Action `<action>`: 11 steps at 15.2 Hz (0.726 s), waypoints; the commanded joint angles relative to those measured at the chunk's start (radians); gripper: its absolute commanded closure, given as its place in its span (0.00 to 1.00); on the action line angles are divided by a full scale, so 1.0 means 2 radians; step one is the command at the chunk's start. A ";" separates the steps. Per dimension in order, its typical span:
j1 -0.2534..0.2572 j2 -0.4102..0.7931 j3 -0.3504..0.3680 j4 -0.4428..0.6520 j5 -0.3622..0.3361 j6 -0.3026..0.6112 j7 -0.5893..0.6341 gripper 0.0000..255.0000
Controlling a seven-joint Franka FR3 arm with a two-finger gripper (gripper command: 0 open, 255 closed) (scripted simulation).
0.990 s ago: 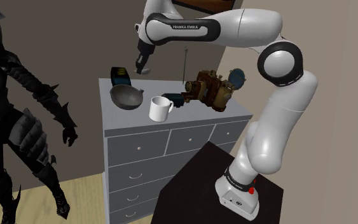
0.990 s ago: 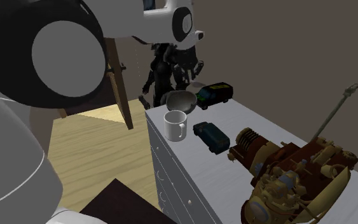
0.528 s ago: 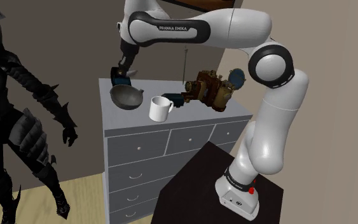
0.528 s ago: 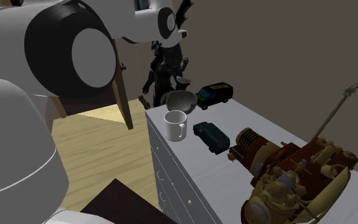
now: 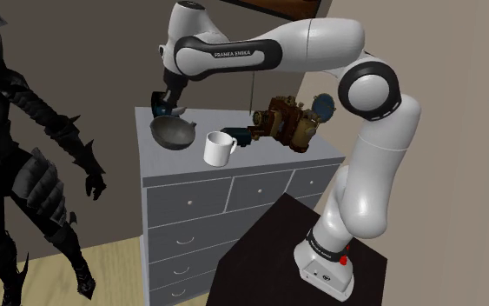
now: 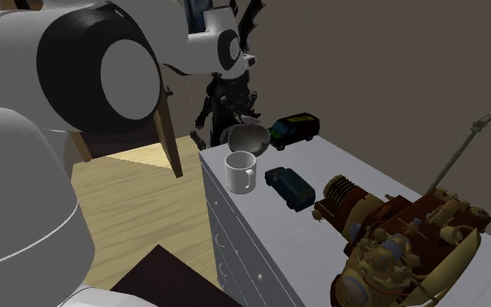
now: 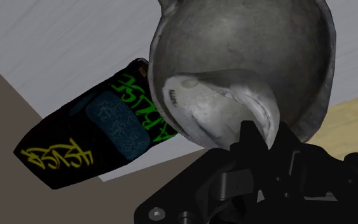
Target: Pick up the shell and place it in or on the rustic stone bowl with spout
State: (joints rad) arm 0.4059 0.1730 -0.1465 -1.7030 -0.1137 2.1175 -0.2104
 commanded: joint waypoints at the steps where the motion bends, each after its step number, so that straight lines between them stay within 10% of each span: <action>1: 0.000 0.003 0.000 -0.009 -0.001 0.012 0.002 1.00; 11: 0.000 0.008 0.000 -0.033 -0.002 0.042 0.006 1.00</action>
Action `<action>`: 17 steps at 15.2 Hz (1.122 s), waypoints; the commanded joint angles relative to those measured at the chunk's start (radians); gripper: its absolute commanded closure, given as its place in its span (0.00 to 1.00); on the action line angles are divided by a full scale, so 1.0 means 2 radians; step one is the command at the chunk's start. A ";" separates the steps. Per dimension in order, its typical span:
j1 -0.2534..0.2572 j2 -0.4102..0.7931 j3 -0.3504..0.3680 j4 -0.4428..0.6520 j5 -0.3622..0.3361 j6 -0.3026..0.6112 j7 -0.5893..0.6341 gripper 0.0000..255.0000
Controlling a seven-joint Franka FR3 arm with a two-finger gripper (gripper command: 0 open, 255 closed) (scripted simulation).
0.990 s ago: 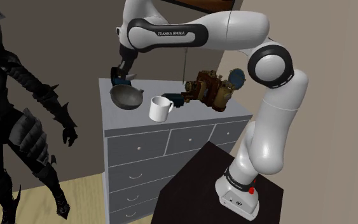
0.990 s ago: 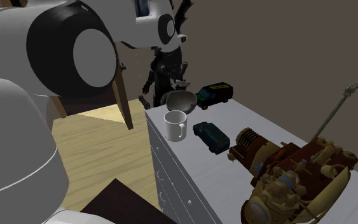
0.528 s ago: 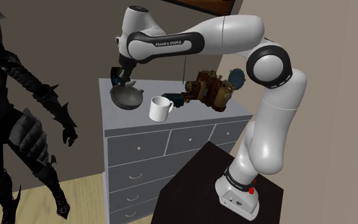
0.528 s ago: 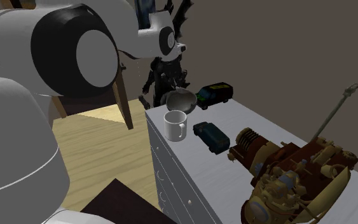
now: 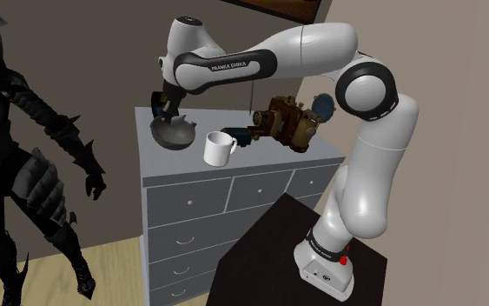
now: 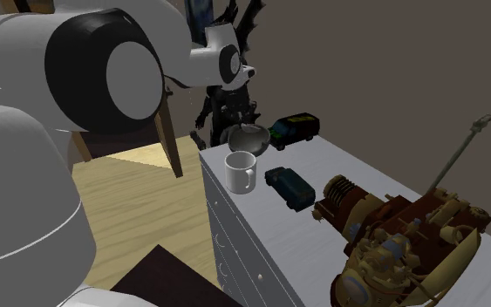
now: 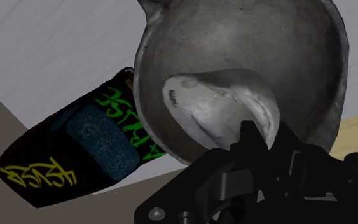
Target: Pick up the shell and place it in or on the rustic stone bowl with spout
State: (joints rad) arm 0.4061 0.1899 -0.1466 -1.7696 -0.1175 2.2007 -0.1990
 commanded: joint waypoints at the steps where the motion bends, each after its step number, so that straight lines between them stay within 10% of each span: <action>1: 0.000 0.000 0.000 0.000 0.000 0.000 0.000 1.00; 2: 0.000 0.000 0.000 0.000 0.000 0.000 0.000 1.00; 3: 0.000 0.000 0.000 0.000 0.000 0.000 0.000 0.00; 17: 0.005 -0.029 0.002 0.024 -0.003 -0.053 0.002 0.00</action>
State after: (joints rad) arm 0.4163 0.1324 -0.1420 -1.7226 -0.1234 2.0960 -0.1955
